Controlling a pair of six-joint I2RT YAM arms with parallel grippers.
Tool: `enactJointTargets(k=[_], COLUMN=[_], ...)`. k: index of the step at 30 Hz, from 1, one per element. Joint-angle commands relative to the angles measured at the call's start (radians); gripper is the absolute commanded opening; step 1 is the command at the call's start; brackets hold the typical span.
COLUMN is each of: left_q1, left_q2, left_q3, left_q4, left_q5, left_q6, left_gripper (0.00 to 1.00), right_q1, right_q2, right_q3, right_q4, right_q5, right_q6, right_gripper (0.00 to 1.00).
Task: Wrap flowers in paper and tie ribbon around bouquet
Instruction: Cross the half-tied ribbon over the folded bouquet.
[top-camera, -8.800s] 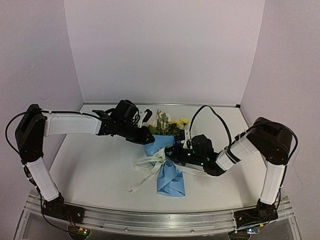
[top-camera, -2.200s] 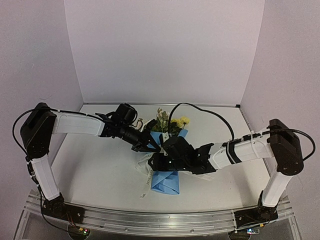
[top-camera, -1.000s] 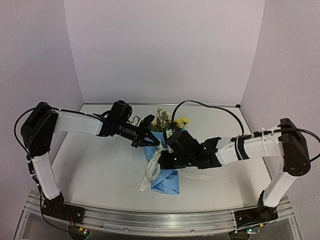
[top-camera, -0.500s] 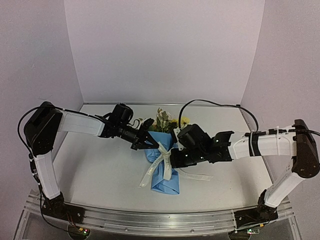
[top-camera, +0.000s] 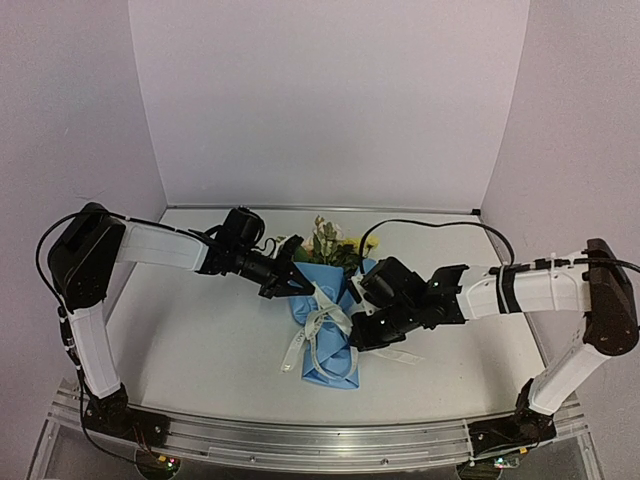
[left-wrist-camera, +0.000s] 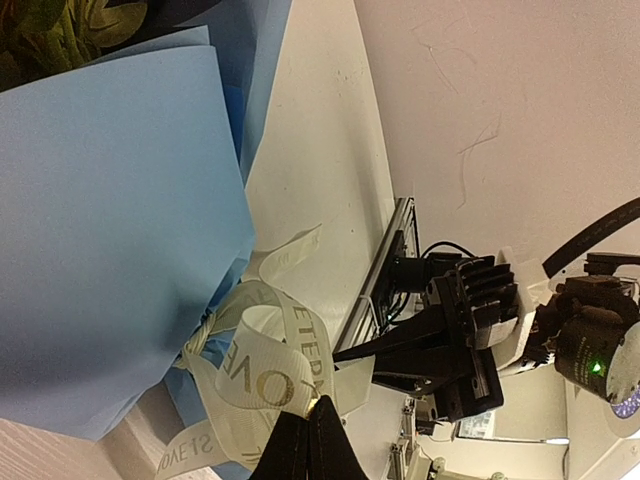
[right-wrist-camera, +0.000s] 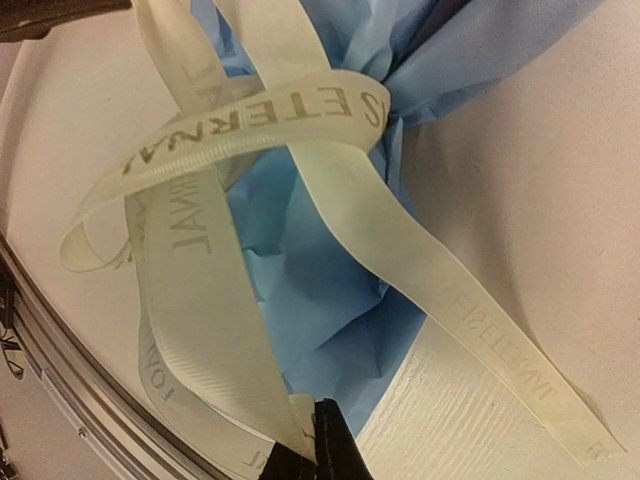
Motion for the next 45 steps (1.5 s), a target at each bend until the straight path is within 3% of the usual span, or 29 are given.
enactJointTargets(k=[1,4,10,13,18,29,45], left_q1=[0.002,0.002,-0.008,-0.013,-0.015,-0.015,-0.013], left_q2=[-0.017,-0.016,-0.002,0.002,-0.006,-0.008,-0.002], left_q3=[-0.011,-0.011,-0.015,-0.027,-0.031,-0.021,-0.022], left_q4=[-0.012,-0.016,0.012,0.035,0.045,0.082,0.06], left_q5=[-0.019,-0.025,0.008,0.027,0.057,0.15,0.147], left_q6=[0.022,0.026,0.003,-0.016,-0.042,-0.106,-0.09], left_gripper=[0.0,0.0,0.0,0.0,0.0,0.0,0.0], right_q1=[-0.016,-0.023,-0.023,-0.014,0.034,0.137,0.192], right_q2=[-0.013,-0.009,-0.004,-0.032,-0.088,0.059,0.216], right_q3=[-0.015,-0.021,0.004,0.004,0.024,0.186,0.246], right_q4=[-0.013,-0.016,-0.021,-0.025,-0.049,-0.091,-0.1], right_q5=[0.006,0.014,-0.016,0.014,0.09,0.022,0.058], right_q6=[-0.015,-0.019,-0.036,-0.053,-0.12,-0.263,-0.237], right_gripper=[0.02,0.01,0.14,0.24,0.33,0.39,0.33])
